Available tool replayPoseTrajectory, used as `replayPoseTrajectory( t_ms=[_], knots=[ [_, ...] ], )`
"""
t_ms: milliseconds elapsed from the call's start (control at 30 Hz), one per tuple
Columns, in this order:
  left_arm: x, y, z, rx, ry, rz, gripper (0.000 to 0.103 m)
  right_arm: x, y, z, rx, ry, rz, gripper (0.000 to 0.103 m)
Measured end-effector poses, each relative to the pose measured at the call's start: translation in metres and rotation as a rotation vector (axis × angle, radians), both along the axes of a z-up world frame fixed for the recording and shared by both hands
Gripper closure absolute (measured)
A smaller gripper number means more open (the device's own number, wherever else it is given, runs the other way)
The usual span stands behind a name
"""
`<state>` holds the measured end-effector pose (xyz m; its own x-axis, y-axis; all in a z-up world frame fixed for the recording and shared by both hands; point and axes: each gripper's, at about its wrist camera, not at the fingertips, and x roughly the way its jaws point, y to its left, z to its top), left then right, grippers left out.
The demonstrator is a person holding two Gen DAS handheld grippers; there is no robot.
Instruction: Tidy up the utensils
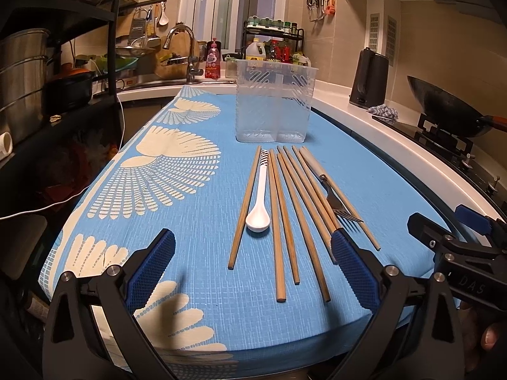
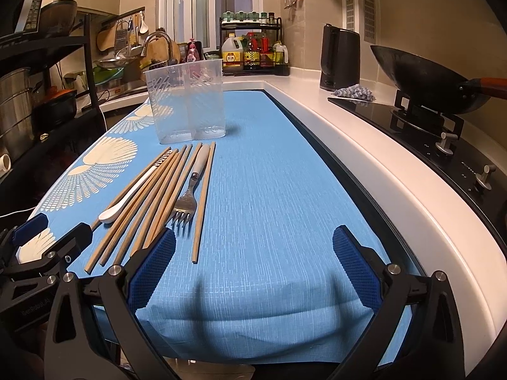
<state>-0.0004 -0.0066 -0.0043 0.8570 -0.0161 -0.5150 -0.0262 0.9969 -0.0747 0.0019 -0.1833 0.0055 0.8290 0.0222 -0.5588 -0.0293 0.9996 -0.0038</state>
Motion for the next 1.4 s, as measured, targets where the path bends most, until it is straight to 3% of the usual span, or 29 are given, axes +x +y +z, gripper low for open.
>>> replayPoseTrajectory(
  t_ms=[1400],
  knots=[
    [-0.0044, -0.0052, 0.0039, -0.017, -0.008, -0.023, 0.007, -0.0045, 0.0012, 0.0035, 0.014, -0.021, 0.011, 0.006]
  ],
)
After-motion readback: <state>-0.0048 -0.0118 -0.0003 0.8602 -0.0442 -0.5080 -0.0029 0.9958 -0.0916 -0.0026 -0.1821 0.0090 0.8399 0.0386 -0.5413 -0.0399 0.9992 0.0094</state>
